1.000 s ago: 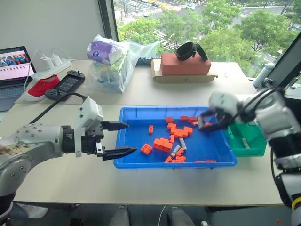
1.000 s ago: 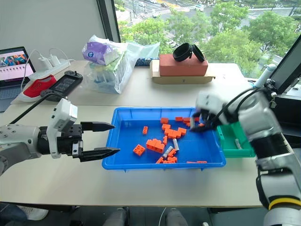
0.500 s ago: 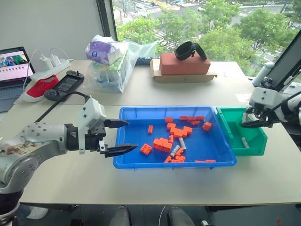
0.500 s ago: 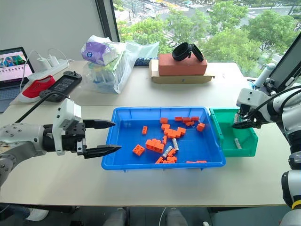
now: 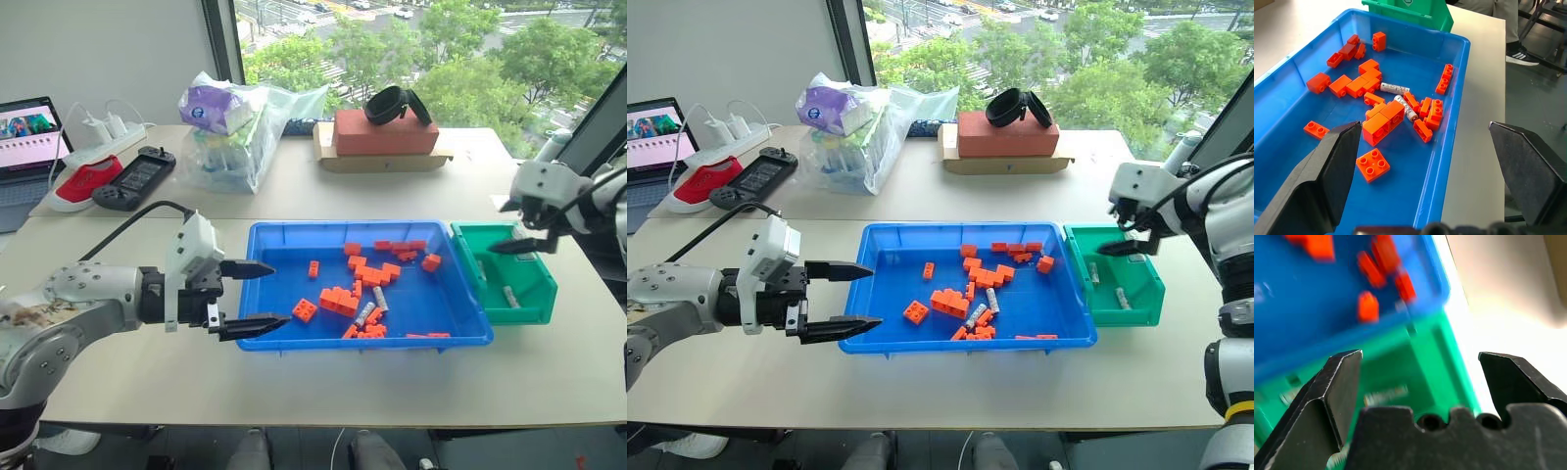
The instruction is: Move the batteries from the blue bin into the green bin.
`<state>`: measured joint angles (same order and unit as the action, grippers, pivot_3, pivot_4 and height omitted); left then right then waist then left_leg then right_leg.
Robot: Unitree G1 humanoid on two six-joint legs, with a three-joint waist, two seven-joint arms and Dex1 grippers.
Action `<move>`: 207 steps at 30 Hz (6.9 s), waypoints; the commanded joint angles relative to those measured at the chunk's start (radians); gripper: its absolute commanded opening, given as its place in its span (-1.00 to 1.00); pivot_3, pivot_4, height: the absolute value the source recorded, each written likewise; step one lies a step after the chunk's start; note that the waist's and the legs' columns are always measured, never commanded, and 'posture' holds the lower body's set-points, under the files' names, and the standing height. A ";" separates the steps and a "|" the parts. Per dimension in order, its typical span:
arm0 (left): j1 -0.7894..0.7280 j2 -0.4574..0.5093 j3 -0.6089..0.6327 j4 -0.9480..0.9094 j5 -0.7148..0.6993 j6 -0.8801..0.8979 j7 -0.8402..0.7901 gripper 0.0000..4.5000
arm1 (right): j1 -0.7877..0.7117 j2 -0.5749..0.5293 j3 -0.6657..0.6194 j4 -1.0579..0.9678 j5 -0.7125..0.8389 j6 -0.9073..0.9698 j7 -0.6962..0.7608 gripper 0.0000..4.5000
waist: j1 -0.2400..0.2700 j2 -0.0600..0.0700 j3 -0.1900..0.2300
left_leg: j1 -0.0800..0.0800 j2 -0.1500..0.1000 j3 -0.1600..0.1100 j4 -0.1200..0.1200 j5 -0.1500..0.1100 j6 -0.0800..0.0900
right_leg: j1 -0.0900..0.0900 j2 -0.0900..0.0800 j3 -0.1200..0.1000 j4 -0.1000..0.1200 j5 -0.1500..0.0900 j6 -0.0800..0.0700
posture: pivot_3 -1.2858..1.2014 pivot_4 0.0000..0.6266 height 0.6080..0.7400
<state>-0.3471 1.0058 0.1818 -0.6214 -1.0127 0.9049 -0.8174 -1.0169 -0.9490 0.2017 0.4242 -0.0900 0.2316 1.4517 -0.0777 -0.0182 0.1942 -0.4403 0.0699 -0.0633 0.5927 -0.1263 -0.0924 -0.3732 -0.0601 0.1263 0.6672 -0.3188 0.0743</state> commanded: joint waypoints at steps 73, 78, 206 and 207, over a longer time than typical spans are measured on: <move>0.005 0.039 0.055 -0.036 0.015 -0.008 0.028 1.00 | 0.011 -0.145 -0.026 0.013 0.022 0.029 -0.037 0.13 | 0.046 -0.003 -0.001 | -0.002 0.000 0.000 0.000 0.000 0.000 | 0.001 -0.001 -0.003 -0.006 0.000 0.000 | 0.03 -0.52 1.00; -0.007 0.031 0.040 -0.027 0.030 -0.015 0.020 1.00 | 0.011 -0.161 0.003 0.172 -0.048 -0.066 -0.072 0.13 | 0.015 -0.002 0.000 | -0.001 0.000 0.002 0.000 0.000 0.000 | 0.000 -0.001 -0.001 -0.003 0.000 0.000 | 0.03 -0.52 1.00; 0.046 0.003 0.046 -0.094 0.096 -0.004 0.076 1.00 | 0.211 0.172 0.200 -0.474 0.122 0.309 -0.046 0.98 | 0.017 -0.003 0.000 | -0.001 0.000 0.000 0.000 0.000 0.000 | 0.000 -0.001 -0.002 -0.002 0.000 0.000 | 0.03 -0.52 1.00; 0.046 0.003 0.045 -0.094 0.096 -0.004 0.077 1.00 | 0.215 0.172 0.210 -0.475 0.112 0.326 -0.051 0.98 | 0.018 -0.003 0.000 | -0.001 0.000 0.000 0.000 0.000 0.000 | 0.000 0.000 -0.002 -0.002 0.000 0.000 | 0.03 -0.52 1.00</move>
<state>-0.3008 1.0008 0.1997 -0.6918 -0.9094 0.9140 -0.7395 -0.7975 -0.7700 0.4110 -0.0167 0.0224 0.5106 1.4070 -0.0596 -0.0207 0.1940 -0.4417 0.0701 -0.0628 0.5928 -0.1258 -0.0925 -0.3730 -0.0607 0.1242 0.6654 -0.3191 0.0740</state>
